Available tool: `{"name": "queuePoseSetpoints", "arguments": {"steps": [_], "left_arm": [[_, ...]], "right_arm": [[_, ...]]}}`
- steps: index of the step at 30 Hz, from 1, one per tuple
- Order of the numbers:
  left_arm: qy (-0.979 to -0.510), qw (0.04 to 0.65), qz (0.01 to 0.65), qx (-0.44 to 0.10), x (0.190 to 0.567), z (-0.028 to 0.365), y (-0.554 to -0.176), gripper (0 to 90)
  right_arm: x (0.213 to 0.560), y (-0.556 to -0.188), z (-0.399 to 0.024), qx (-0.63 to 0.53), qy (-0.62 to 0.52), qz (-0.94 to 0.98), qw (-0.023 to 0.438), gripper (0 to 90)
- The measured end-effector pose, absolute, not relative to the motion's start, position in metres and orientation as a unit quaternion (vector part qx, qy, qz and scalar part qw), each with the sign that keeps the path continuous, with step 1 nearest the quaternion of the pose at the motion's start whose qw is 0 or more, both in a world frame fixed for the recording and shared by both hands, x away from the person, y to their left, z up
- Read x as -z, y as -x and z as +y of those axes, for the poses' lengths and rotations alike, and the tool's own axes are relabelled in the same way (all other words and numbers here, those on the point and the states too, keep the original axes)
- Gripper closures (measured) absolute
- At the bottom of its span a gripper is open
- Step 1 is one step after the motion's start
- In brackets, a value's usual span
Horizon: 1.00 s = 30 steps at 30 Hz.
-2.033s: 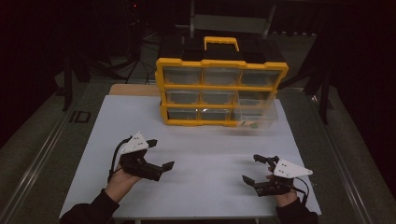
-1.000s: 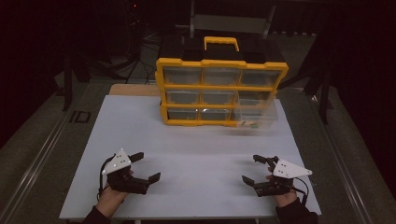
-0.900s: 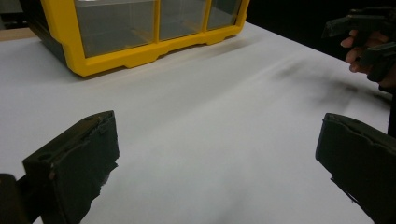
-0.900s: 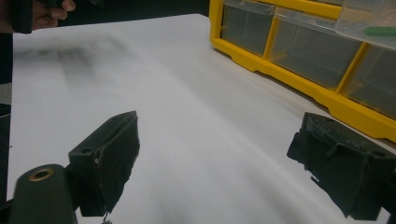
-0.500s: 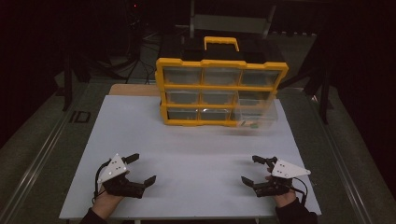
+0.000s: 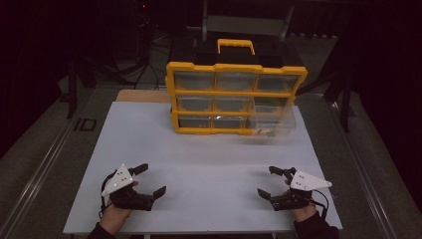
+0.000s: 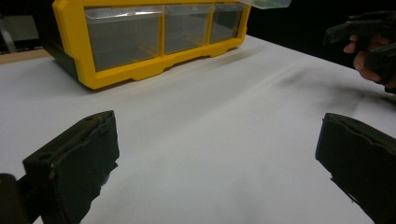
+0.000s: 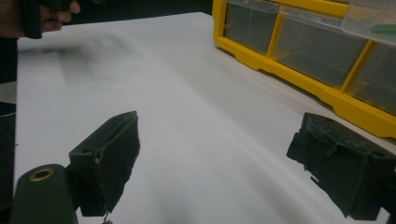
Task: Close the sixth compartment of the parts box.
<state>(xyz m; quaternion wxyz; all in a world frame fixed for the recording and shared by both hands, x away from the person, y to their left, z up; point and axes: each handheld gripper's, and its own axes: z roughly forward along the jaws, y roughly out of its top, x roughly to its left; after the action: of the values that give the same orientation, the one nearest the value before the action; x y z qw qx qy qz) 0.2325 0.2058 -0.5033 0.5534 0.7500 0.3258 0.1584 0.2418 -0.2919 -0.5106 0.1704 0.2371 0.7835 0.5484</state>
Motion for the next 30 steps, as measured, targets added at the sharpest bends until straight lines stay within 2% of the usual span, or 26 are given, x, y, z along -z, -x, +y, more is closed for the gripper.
{"name": "queuePoseSetpoints", "arguments": {"steps": [10,19,24,30], "left_arm": [[-0.747,0.560,0.325,-0.151,0.503,0.206,-0.231,0.0],[-0.748,0.563,0.322,-0.140,0.503,0.201,-0.233,0.0],[-0.747,0.565,0.321,-0.141,0.502,0.201,-0.232,0.0],[-0.747,0.567,0.320,-0.138,0.503,0.202,-0.233,0.0]], "right_arm": [[0.494,-0.239,-0.291,-0.563,-0.246,0.771,0.169,12.1],[0.455,-0.230,-0.290,-0.556,-0.270,0.764,0.186,10.3],[0.435,-0.230,-0.290,-0.581,-0.282,0.742,0.180,9.5],[0.409,-0.234,-0.292,-0.576,-0.287,0.734,0.216,9.5]]}}
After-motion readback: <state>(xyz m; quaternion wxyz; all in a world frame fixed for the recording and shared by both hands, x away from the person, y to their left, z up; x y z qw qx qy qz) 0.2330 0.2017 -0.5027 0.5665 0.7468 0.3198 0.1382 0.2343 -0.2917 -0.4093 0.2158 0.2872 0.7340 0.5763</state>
